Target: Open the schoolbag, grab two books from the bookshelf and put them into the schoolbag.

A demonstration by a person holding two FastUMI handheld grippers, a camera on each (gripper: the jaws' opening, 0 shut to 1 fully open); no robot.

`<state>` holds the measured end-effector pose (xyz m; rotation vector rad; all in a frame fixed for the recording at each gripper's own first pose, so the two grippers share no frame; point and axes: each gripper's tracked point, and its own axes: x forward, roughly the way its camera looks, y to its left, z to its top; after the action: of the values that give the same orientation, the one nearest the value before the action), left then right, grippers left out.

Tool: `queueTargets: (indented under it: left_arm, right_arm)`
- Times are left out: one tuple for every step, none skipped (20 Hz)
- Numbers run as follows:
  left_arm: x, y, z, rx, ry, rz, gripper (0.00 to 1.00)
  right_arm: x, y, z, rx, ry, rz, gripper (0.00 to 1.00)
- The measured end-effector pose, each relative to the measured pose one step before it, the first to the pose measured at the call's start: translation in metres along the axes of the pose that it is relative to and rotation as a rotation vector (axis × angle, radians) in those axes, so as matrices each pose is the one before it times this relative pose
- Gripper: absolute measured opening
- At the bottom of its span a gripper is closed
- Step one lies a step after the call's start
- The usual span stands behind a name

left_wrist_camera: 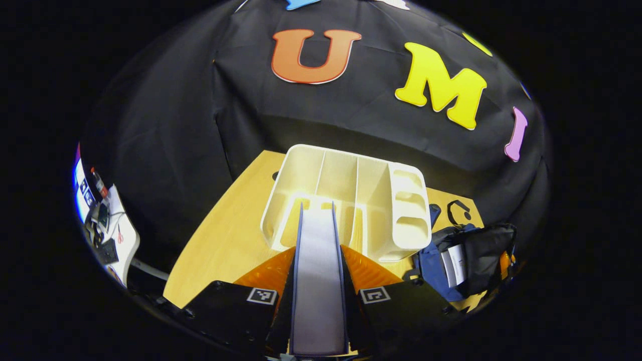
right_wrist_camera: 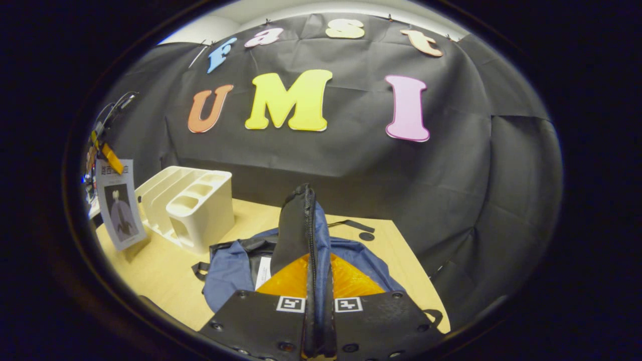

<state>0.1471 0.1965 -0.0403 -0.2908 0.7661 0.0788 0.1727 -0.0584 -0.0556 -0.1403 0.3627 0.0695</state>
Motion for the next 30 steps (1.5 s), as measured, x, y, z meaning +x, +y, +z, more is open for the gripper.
queueTargets:
  left_arm:
    - [-0.00463, -0.00227, -0.00791, -0.04667, 0.0145, -0.03346, 0.46]
    - [-0.00326, -0.00138, -0.00872, -0.03768, 0.01205, -0.03307, 0.46]
    - [-0.00039, -0.0008, -0.00813, -0.04316, 0.00934, -0.03035, 0.46]
    - [-0.00101, 0.00081, -0.00788, -0.03805, 0.01463, -0.02425, 0.46]
    - [-0.00291, 0.00112, -0.00861, -0.03225, 0.01497, -0.0202, 0.46]
    - [0.00079, 0.00083, -0.00691, -0.03185, 0.00953, -0.01714, 0.46]
    - [0.00199, -0.002, -0.00463, -0.03388, 0.00368, -0.02458, 0.46]
    - [-0.0013, -0.00246, -0.007, -0.02665, 0.005, -0.0218, 0.46]
    - [0.00216, -0.00246, -0.00691, -0.02125, 0.0046, -0.01912, 0.46]
    - [0.0016, -0.00519, -0.00587, -0.01951, 0.00117, -0.02088, 0.46]
    - [-0.00145, -0.00645, -0.00468, -0.02098, -0.00369, -0.0295, 0.46]
    - [-0.00068, -0.00945, -0.00199, -0.0243, -0.0077, -0.03177, 0.46]
    - [-0.00039, -0.00986, -0.00242, -0.01683, -0.00265, -0.03522, 0.46]
    - [0.00147, -0.00966, -0.00246, -0.02029, -0.00495, -0.03586, 0.46]
    - [0.0042, -0.01015, -0.00241, -0.02194, -0.00231, -0.03813, 0.46]
    - [0.00566, -0.011, -0.00529, -0.0235, 0.00078, -0.03929, 0.5]
    - [0.0046, -0.01013, -0.00349, -0.0323, 0.0027, -0.03479, 0.46]
    - [0.00742, -0.00755, -0.00222, -0.03622, -0.00274, -0.02931, 0.46]
    - [0.00837, -0.00746, -0.00182, -0.03496, -0.01142, -0.02791, 0.46]
    - [0.01, -0.00486, -0.00158, -0.02771, -0.0129, -0.01921, 0.46]
    - [0.01011, -0.00481, -0.00227, -0.02655, -0.01128, -0.01546, 0.46]
    - [0.01165, -0.00515, -0.00473, -0.01996, -0.00464, -0.01401, 0.46]
    - [0.0103, -0.00233, -0.0067, -0.00426, 0.01005, -0.00389, 0.46]
    - [0.00915, -0.00021, -0.00806, 0.00485, 0.01238, 0.0071, 0.46]
    - [0.00995, -0.00652, -0.00183, 0.00373, 0.00034, 0.00327, 0.46]
    - [0.00816, -0.00365, -0.00387, 0.01083, -0.00231, 0.002, 0.46]
    - [0.00868, -0.00702, -0.00394, 0.00767, -0.00437, 0.00004, 0.46]
    - [0.00742, -0.00567, -0.00166, 0.0029, -0.01167, -0.0026, 0.46]
    - [0.00942, -0.00459, -0.00159, 0.00248, -0.01436, -0.00489, 0.46]
    - [0.00918, -0.00608, -0.0013, 0.0006, -0.01612, -0.00229, 0.46]
  right_arm:
    - [-0.00025, 0.00137, 0.00099, -0.0022, 0.0005, 0.00121, 0.06]
    - [0.00063, 0.00119, 0.0006, -0.00237, -0.00254, -0.00219, 0.06]
    - [0.00029, 0.00009, 0.00121, -0.00029, -0.00009, -0.00387, 0.06]
    - [-0.00012, 0.00043, 0.0001, -0.00007, 0.0004, -0.00237, 0.06]
    - [-0.00029, 0.0, 0.00092, -0.0014, 0.00098, -0.00319, 0.06]
    - [-0.00012, 0.00012, -0.00048, -0.00192, 0.00125, -0.00265, 0.07]
    - [-0.00054, -0.00046, 0.00014, -0.00045, 0.00165, -0.00294, 0.07]
    - [0.00009, -0.00089, -0.00051, 0.00008, 0.001, -0.00328, 0.07]
    - [-0.00011, -0.00074, -0.00012, -0.00148, 0.00253, -0.00432, 0.07]
    - [-0.00016, -0.00087, -0.00012, -0.0012, 0.0011, -0.00328, 0.07]
    - [-0.00003, 0.00044, 0.00056, -0.00231, 0.00198, -0.00025, 0.07]
    - [-0.00019, -0.00005, 0.00006, -0.00317, 0.00419, -0.00185, 0.07]
    - [-0.00014, -0.0006, 0.00123, -0.00256, -0.00025, -0.0017, 0.07]
    - [-0.00075, -0.00011, 0.0013, -0.00124, 0.00107, -0.00149, 0.07]
    - [-0.00043, -0.0003, 0.0024, -0.0013, -0.00153, -0.00157, 0.07]
    - [-0.00012, -0.0005, 0.00198, 0.00051, -0.00197, -0.00153, 0.07]
    - [0.00018, 0.00025, 0.00245, -0.00077, 0.00081, 0.00256, 0.07]
    - [0.00021, 0.00039, 0.00225, -0.00321, 0.00029, 0.00469, 0.07]
    - [0.00104, -0.00111, 0.00422, -0.00164, -0.00131, 0.00024, 0.07]
    - [0.00061, -0.00179, 0.00504, 0.00035, -0.0018, -0.00141, 0.07]
    - [0.00069, -0.0012, 0.00409, -0.00008, -0.00127, -0.0025, 0.07]
    - [0.00035, -0.00116, 0.00351, -0.00175, -0.00234, -0.00524, 0.07]
    - [-0.00047, -0.00204, 0.00374, -0.00243, -0.00387, -0.00528, 0.07]
    - [-0.0002, -0.00004, 0.00373, -0.00188, -0.00454, -0.00137, 0.07]
    - [-0.00025, 0.00073, 0.00288, -0.0058, -0.00383, 0.0014, 0.07]
    - [-0.00013, 0.00091, 0.00164, -0.00828, -0.00309, 0.00003, 0.06]
    - [-0.0006, 0.00083, 0.00231, -0.00846, -0.00318, 0.00229, 0.06]
    - [-0.00003, 0.00033, 0.00143, -0.00701, -0.00278, 0.00147, 0.06]
    - [-0.00091, -0.00131, 0.00265, 0.00083, -0.00662, -0.00244, 0.06]
    - [-0.00017, -0.00103, 0.00202, 0.01014, -0.00641, -0.00191, 0.07]
